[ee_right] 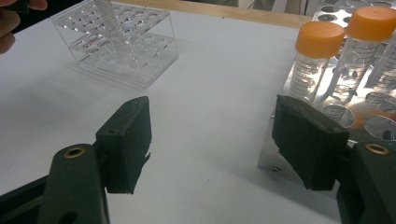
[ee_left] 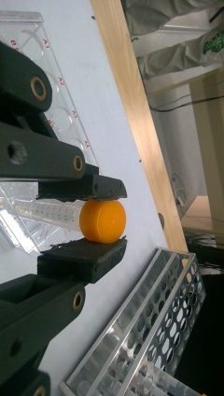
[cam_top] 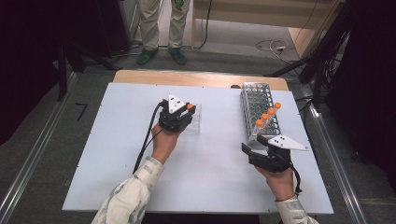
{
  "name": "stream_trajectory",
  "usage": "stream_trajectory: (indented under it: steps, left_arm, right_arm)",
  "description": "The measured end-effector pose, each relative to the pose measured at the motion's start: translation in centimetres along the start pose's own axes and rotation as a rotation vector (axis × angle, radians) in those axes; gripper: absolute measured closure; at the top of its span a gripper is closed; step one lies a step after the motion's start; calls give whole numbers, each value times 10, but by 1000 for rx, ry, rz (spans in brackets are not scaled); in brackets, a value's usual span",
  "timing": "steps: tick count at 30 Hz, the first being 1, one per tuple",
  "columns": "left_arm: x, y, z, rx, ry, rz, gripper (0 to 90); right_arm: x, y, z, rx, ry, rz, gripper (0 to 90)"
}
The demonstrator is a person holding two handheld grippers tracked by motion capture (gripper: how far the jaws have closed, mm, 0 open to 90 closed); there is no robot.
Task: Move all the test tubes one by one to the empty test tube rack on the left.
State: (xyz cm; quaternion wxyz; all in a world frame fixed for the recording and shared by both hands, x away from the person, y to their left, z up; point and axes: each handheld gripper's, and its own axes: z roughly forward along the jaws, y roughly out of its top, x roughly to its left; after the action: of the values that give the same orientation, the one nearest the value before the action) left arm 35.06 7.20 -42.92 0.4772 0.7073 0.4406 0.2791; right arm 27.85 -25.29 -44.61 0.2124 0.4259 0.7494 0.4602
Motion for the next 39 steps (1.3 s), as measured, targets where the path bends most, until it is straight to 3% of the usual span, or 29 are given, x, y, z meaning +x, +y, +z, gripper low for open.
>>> stream_trajectory:
  steps: [21,25,33,39]
  left_arm:
    - [2,-8,5,25,-8,-19,679]
    - [2,-7,3,22,-5,-23,583]
    - [3,-5,-2,7,-21,-46,484]
    - [0,-1,-10,-13,-61,-74,415]
  right_arm:
    - [0,0,0,2,-2,1,269]
    - [0,0,0,2,-2,0,269]
    - [0,0,1,2,-2,3,269]
    - [0,0,1,3,-2,8,269]
